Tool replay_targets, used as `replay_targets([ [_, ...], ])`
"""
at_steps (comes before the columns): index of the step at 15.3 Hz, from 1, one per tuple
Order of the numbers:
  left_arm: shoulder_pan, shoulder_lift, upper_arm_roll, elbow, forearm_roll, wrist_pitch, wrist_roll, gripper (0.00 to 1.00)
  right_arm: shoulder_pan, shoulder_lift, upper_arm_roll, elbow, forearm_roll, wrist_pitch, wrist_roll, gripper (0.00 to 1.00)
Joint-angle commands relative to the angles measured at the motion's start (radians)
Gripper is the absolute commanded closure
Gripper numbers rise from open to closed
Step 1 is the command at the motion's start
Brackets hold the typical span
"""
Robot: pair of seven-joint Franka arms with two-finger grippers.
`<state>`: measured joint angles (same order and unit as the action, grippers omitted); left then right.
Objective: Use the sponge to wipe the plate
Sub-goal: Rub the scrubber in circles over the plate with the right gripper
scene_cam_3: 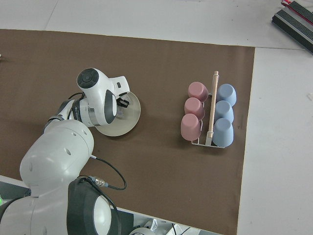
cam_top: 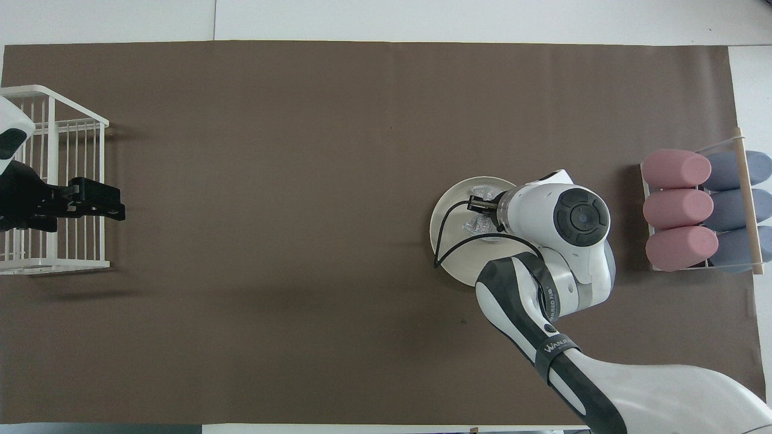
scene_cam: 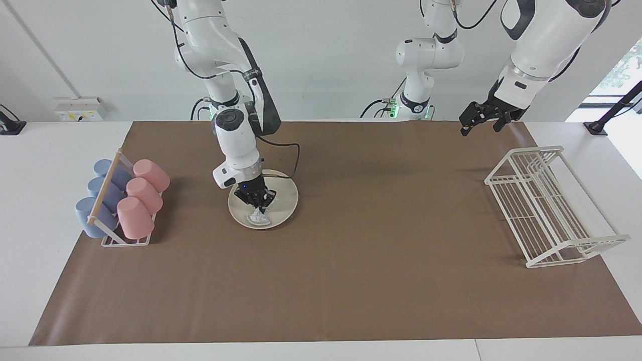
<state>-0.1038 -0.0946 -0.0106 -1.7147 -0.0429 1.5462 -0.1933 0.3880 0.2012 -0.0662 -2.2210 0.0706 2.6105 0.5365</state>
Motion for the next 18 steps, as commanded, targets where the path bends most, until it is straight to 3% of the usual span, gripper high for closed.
replay_targets([
  [1,0.013,-0.004,-0.008,0.001,-0.014,-0.004,0.0,0.0,-0.001,0.011,0.008,0.0,-0.008,0.0,0.028,1.0],
  [10,0.018,-0.005,-0.008,0.001,-0.014,-0.011,-0.005,0.0,0.153,-0.028,0.009,-0.055,-0.006,-0.063,0.303,1.0],
  [18,0.018,-0.005,-0.008,0.003,-0.014,-0.012,-0.005,0.0,-0.041,-0.013,0.006,-0.045,-0.006,-0.047,-0.051,1.0],
])
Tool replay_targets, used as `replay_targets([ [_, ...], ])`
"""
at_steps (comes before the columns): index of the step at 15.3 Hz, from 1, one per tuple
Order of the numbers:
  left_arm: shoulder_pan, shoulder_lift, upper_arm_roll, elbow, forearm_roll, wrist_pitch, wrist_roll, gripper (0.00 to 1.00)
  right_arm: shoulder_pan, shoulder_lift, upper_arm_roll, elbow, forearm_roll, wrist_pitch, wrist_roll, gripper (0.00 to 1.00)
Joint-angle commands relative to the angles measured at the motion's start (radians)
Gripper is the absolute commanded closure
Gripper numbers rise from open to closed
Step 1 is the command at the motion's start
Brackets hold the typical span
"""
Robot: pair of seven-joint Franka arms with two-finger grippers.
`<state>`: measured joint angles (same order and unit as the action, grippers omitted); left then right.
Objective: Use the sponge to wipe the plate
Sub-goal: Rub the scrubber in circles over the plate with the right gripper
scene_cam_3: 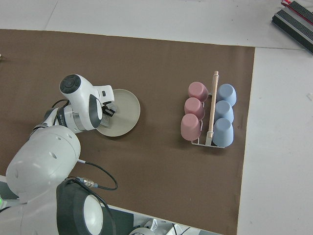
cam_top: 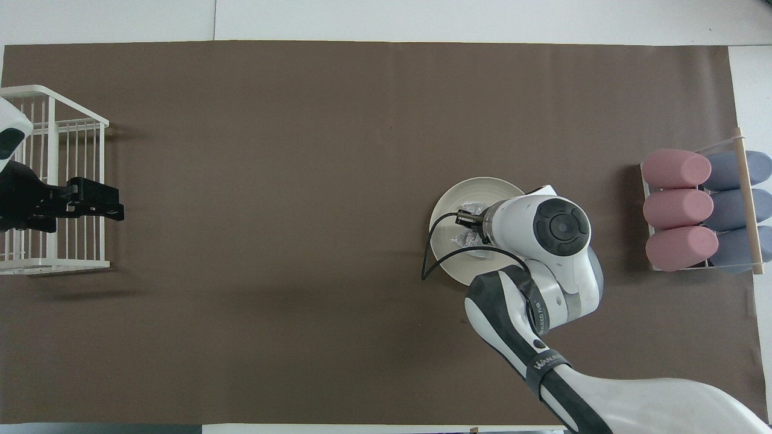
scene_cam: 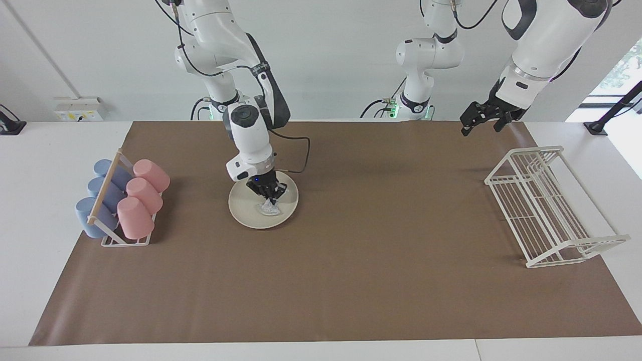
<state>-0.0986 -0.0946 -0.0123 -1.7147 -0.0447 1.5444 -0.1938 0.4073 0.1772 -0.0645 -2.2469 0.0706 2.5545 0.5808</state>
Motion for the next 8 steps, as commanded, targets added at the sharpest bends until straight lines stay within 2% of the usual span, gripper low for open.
replay_targets([
  [1,0.013,-0.005,-0.006,0.001,-0.012,-0.009,-0.004,0.0,-0.071,0.011,0.005,-0.019,-0.006,0.007,-0.111,1.0],
  [5,0.013,-0.005,-0.006,0.001,-0.012,-0.009,-0.004,0.0,-0.051,0.007,0.006,-0.022,-0.006,0.003,-0.085,1.0],
  [8,0.013,-0.005,-0.006,0.003,-0.012,-0.009,-0.004,0.0,0.023,0.005,0.006,-0.022,-0.006,0.003,0.055,1.0],
])
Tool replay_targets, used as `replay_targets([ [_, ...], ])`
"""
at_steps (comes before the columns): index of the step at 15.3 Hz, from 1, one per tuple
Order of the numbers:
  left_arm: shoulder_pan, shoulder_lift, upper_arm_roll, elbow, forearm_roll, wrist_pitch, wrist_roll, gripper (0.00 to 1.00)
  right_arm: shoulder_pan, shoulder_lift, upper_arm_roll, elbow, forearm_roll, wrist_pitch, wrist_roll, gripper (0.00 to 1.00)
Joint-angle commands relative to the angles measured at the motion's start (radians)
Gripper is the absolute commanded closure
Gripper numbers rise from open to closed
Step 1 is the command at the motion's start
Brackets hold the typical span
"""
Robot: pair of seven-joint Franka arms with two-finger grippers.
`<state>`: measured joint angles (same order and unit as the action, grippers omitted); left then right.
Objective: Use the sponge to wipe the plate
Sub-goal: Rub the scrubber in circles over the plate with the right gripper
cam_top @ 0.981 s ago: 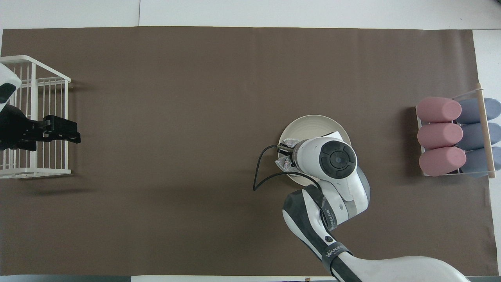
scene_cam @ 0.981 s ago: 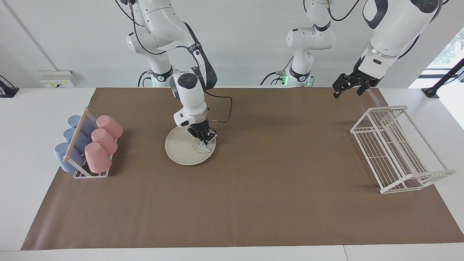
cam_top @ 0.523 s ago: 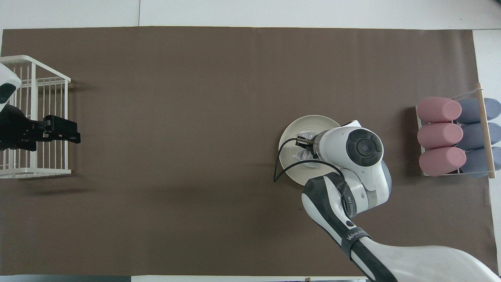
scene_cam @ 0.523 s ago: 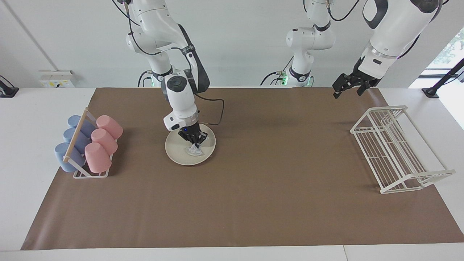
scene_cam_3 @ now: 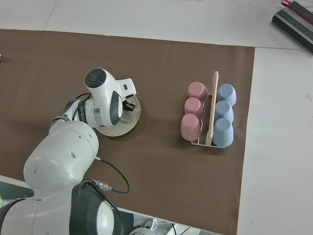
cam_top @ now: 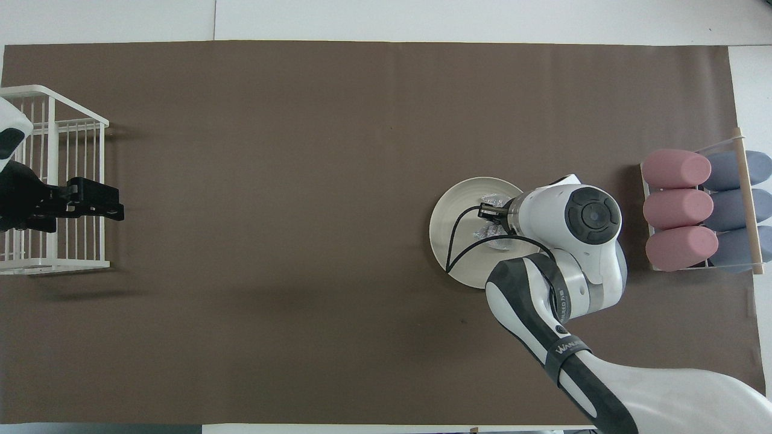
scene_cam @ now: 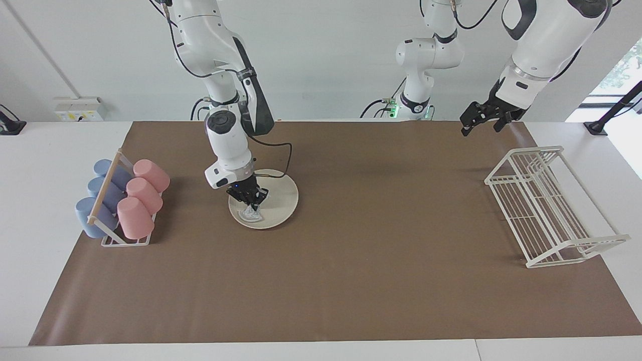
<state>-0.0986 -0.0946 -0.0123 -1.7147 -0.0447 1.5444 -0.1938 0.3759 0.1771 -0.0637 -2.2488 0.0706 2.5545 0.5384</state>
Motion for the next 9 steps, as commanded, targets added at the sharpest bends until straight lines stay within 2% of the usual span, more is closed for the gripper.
replay_targets([
  [1,0.013,-0.005,-0.006,0.003,-0.012,-0.009,-0.004,0.0,0.079,0.004,0.007,-0.02,-0.006,0.003,0.151,1.0],
  [4,0.013,-0.005,-0.006,0.001,-0.012,-0.01,-0.004,0.0,0.144,-0.001,0.005,-0.021,-0.006,0.0,0.284,1.0],
  [7,0.013,-0.005,-0.006,0.003,-0.012,-0.009,-0.004,0.0,0.13,-0.001,0.004,-0.023,-0.006,-0.007,0.273,1.0],
  [9,0.013,-0.005,-0.006,0.001,-0.012,-0.009,-0.004,0.0,0.086,0.002,0.004,-0.021,-0.006,-0.002,0.189,1.0],
])
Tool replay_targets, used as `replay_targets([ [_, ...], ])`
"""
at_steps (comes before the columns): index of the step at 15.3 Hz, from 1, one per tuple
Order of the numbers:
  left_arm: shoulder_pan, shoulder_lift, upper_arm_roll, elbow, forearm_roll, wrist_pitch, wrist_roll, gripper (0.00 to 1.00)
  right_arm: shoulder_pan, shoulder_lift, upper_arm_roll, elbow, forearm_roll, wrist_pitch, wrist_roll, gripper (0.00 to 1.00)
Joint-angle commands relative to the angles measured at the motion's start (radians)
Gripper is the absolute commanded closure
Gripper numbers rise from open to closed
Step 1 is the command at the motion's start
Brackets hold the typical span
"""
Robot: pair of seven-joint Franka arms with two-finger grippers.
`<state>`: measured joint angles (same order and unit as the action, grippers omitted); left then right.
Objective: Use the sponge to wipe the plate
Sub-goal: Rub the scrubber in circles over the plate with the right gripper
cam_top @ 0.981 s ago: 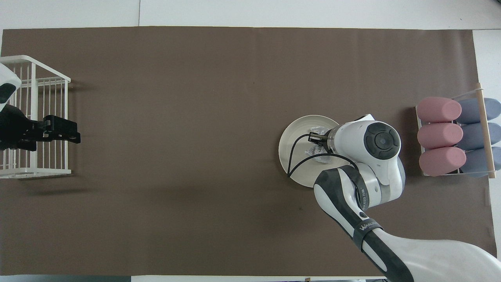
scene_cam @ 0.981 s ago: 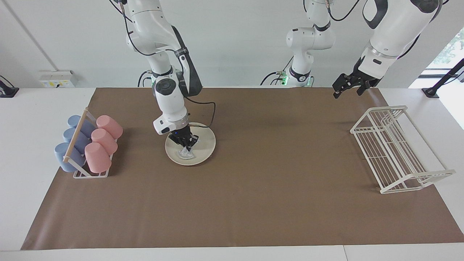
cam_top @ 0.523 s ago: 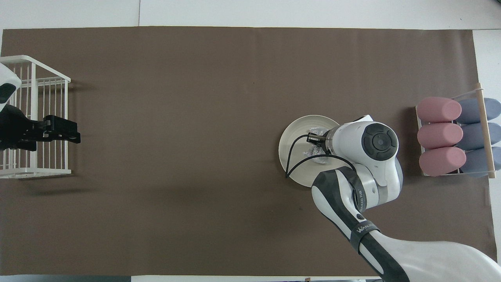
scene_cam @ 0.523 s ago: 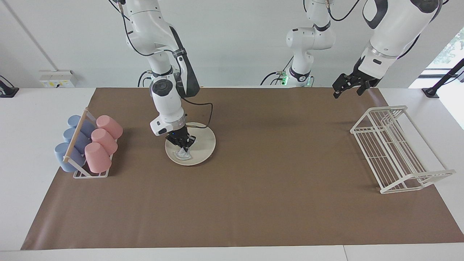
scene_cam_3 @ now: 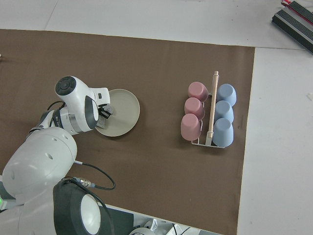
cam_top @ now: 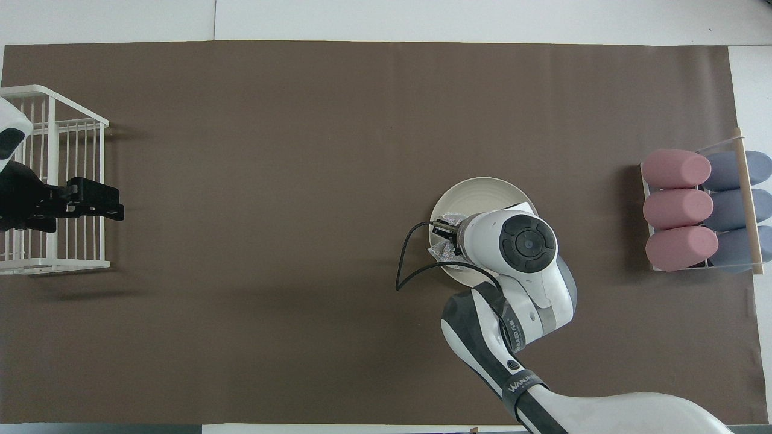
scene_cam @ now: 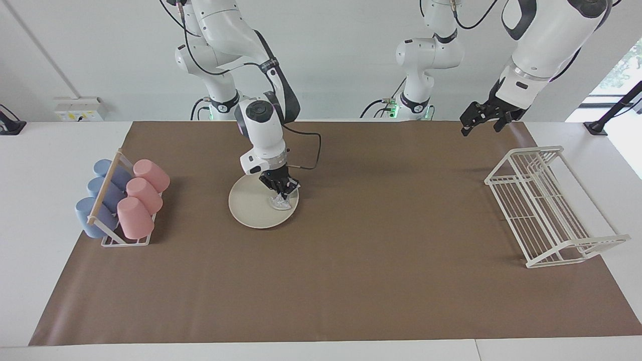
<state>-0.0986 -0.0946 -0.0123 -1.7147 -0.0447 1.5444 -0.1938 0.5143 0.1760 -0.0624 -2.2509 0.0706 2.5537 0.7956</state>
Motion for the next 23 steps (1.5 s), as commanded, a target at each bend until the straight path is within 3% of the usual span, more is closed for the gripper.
replay_targets([
  [1,0.013,-0.005,-0.006,0.003,-0.012,-0.009,-0.004,0.0,-0.081,0.005,0.003,-0.019,-0.006,0.0,-0.123,1.0],
  [4,0.013,-0.005,-0.006,0.003,-0.012,-0.009,-0.004,0.0,-0.167,0.011,0.003,-0.018,-0.006,0.005,-0.271,1.0],
  [6,0.013,-0.005,-0.006,0.003,-0.012,-0.009,-0.004,0.0,-0.168,0.01,0.004,-0.019,-0.006,0.002,-0.27,1.0],
  [14,0.013,-0.005,-0.006,0.001,-0.012,-0.023,-0.004,0.0,-0.014,0.0,0.006,-0.019,-0.006,-0.004,0.035,1.0],
  [17,0.013,-0.005,-0.006,0.003,-0.012,-0.024,-0.004,0.0,-0.007,-0.007,0.004,-0.013,-0.006,-0.01,0.092,1.0],
  [23,0.013,-0.005,-0.006,0.003,-0.012,-0.024,-0.001,0.0,0.019,-0.073,0.01,0.141,0.001,-0.278,0.388,1.0],
])
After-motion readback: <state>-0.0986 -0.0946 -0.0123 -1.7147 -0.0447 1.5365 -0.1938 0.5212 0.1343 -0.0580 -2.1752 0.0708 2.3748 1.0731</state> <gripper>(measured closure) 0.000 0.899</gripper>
